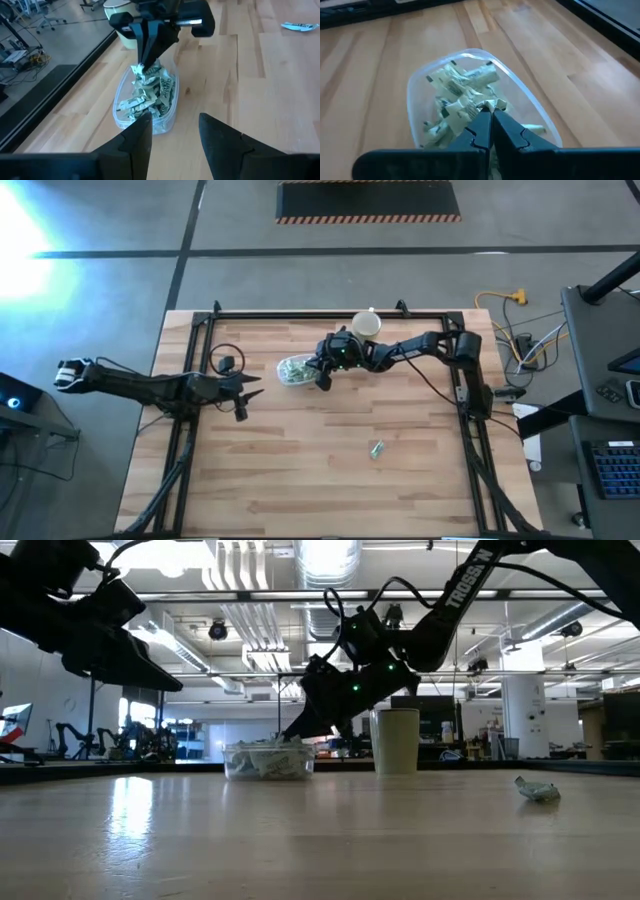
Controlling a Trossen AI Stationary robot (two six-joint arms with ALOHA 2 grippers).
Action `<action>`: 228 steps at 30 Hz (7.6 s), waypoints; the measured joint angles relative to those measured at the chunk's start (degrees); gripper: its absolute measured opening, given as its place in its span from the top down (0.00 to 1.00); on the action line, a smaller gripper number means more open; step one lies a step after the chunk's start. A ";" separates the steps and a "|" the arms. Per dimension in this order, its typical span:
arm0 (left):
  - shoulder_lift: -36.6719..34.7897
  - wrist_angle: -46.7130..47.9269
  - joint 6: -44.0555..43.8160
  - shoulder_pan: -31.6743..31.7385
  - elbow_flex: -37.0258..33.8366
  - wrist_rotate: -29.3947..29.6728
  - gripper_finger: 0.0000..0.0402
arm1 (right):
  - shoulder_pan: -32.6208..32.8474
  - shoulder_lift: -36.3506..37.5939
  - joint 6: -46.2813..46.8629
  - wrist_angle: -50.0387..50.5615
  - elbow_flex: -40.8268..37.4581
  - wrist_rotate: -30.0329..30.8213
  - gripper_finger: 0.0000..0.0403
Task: Pick and place Stevia / Truvia into bins
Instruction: Put the stevia packet into the transparent container, then return to Home Position
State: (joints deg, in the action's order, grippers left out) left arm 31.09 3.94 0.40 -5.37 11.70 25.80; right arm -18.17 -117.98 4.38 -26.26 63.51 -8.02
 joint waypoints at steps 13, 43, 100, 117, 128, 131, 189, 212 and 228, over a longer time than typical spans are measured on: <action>0.46 -0.12 -0.07 0.00 0.00 -0.01 0.64 | 1.52 0.86 -4.12 0.00 0.02 -1.15 0.75; 1.53 -0.50 -1.61 0.00 -0.07 -1.16 0.64 | 13.48 31.94 -5.14 52.97 -6.79 -2.89 0.57; 12.00 -6.53 -1.55 0.00 -0.09 -1.51 0.64 | 41.78 26.16 1.10 23.12 -28.17 11.52 0.97; 11.94 -7.93 -1.01 0.00 -0.09 -1.51 0.64 | 33.74 26.83 -15.47 17.50 -15.94 29.04 0.98; 11.88 -7.94 -1.01 0.00 -0.07 -1.51 0.64 | 14.92 21.16 -13.38 5.85 -7.99 7.02 0.98; 11.94 -7.98 -1.01 0.00 -0.07 -1.50 0.64 | 12.00 16.77 -13.07 5.92 -4.40 3.84 0.98; 12.29 -7.95 -1.02 0.01 -0.11 -1.51 0.64 | 2.19 -5.87 -1.83 13.13 15.47 -0.99 0.87; 12.29 -7.78 -1.25 0.00 -0.11 -1.51 0.64 | 5.24 7.91 -12.61 26.58 15.03 -1.04 0.58; 10.74 -15.03 -1.09 0.00 1.72 -1.51 0.64 | 8.62 36.42 -14.93 33.39 -5.19 -1.12 0.64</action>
State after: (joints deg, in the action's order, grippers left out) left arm 41.83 -11.09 -0.69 -5.37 13.42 24.29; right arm -9.54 -81.56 -10.55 7.13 58.32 -9.15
